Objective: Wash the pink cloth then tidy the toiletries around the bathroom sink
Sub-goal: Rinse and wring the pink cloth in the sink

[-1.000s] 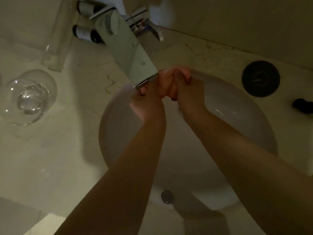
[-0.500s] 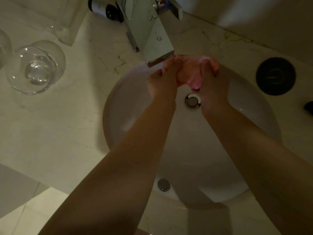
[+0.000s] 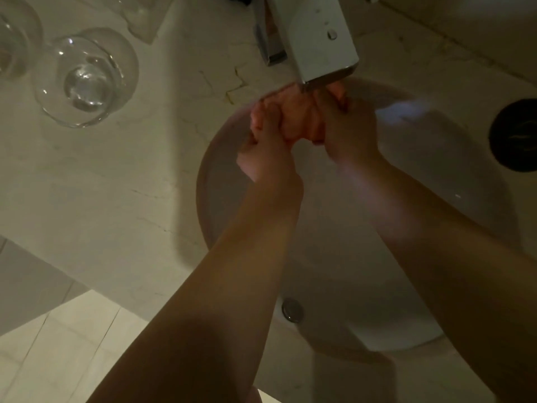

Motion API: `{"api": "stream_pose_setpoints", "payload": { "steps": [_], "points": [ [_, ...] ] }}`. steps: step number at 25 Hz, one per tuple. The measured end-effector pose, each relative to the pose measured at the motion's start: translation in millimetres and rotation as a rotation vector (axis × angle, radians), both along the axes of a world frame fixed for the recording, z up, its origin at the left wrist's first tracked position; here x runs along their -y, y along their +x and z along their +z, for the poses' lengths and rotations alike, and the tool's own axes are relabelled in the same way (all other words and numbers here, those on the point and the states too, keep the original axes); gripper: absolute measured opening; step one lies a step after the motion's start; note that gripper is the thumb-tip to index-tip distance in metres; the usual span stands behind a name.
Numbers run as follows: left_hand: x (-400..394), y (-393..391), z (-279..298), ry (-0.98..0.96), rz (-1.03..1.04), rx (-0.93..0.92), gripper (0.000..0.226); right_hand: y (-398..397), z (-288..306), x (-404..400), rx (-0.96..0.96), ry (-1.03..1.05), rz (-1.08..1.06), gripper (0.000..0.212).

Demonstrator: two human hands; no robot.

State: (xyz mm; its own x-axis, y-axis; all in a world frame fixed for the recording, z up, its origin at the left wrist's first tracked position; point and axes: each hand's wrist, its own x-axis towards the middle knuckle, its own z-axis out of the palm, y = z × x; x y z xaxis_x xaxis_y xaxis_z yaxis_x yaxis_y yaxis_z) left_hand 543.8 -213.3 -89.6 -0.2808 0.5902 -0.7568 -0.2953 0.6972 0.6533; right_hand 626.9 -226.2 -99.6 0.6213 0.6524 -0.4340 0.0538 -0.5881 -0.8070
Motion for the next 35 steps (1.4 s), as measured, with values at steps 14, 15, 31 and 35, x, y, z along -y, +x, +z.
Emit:
{"api": "stream_pose_setpoints", "payload": {
  "steps": [14,15,31,35],
  "points": [
    [15.3,-34.7,11.0,0.012,0.234,-0.033,0.015,-45.9,4.3,-14.9,-0.003,0.060,0.162,0.022],
    [12.5,-33.4,14.6,-0.019,0.210,0.003,0.015,-42.0,4.6,-13.5,0.013,0.052,0.131,0.025],
    [40.3,-69.0,18.6,-0.119,0.483,0.145,0.013,-79.2,6.9,-12.6,0.004,-0.033,0.464,0.025],
    [63.8,-75.8,21.5,-0.184,0.466,0.126,0.012,-85.8,3.6,-5.3,0.007,-0.077,0.685,0.040]
  ]
}}
